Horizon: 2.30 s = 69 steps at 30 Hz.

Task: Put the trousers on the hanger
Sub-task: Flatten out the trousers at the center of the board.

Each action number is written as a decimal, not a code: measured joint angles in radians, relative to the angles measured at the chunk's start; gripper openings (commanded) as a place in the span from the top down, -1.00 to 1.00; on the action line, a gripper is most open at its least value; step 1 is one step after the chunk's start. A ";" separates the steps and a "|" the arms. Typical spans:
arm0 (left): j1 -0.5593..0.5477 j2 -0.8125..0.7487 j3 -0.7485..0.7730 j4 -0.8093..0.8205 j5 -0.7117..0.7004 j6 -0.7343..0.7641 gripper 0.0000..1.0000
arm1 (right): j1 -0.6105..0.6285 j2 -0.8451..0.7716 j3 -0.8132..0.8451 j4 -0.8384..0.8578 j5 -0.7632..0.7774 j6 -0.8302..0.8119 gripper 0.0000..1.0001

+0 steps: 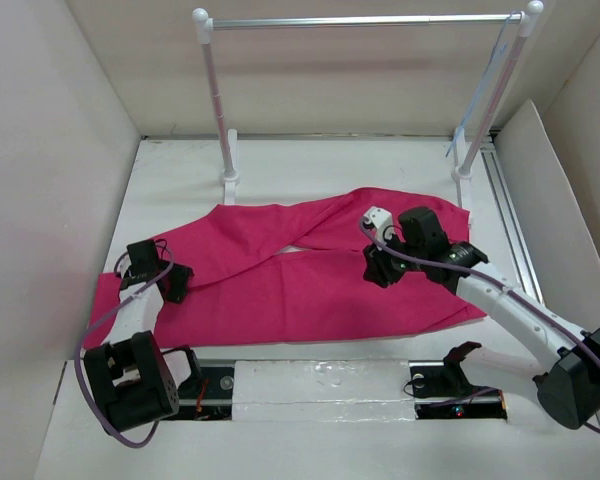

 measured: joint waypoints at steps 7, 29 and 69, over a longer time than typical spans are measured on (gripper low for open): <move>-0.001 0.035 0.002 0.023 -0.010 -0.021 1.00 | 0.001 -0.003 -0.019 0.007 -0.005 0.005 0.14; -0.047 0.797 1.146 -0.067 -0.244 0.079 -0.35 | -0.002 -0.075 -0.010 -0.066 0.172 0.079 -0.49; -1.065 0.398 0.232 0.291 -0.134 0.138 -0.13 | -1.075 0.113 -0.194 0.017 0.161 0.398 1.00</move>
